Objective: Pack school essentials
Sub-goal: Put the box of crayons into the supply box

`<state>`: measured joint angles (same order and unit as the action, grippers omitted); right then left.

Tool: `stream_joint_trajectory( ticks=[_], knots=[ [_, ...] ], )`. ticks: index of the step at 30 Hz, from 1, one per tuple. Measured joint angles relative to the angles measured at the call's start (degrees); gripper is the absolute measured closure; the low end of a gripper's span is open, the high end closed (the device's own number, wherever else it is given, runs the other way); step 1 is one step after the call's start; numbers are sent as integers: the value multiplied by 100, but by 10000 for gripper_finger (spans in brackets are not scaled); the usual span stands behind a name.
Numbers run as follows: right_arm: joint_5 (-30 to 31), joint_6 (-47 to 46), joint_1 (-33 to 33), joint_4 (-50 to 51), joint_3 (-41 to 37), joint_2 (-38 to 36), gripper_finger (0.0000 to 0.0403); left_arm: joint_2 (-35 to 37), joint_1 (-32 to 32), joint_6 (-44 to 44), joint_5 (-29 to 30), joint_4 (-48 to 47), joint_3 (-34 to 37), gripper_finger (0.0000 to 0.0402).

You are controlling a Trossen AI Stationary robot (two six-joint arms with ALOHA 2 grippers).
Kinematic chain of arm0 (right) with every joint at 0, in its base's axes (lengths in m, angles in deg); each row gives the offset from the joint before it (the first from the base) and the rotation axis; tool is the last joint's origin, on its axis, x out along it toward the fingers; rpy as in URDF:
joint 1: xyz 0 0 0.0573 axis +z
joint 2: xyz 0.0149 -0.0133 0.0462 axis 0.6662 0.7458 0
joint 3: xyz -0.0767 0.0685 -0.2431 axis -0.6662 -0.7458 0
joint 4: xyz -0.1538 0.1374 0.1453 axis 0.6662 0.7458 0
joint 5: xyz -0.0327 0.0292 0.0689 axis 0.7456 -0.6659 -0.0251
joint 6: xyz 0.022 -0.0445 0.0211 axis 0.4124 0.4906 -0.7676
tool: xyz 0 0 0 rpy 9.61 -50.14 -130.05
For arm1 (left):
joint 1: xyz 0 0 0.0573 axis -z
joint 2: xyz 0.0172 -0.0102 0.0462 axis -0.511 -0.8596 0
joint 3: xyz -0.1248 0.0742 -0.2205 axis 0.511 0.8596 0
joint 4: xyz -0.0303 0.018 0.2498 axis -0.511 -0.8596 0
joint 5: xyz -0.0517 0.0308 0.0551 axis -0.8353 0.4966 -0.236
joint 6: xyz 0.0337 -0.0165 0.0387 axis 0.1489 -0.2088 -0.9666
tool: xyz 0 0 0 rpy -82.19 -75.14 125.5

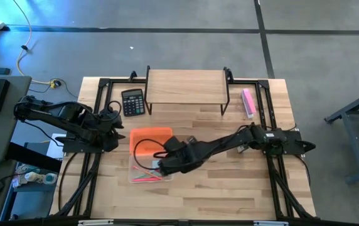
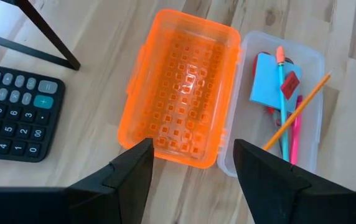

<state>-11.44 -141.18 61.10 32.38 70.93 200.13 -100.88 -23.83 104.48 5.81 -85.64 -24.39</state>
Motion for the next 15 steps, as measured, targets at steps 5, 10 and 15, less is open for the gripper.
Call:
stream_joint_trajectory(
  ticks=[5, 10, 15],
  knots=[
    [179, 16, -4, 648, 0, -137, 262, 1, 1, 0, 160, 6, 1, 190],
    [185, 189, -4, 1293, 0, -221, 262, 0, 0, 0, 195, 8, 1, 190],
    [361, 614, -4, 1505, 0, -293, 262, 1, 2, -53, 258, 8, 1, 190]
  ],
)
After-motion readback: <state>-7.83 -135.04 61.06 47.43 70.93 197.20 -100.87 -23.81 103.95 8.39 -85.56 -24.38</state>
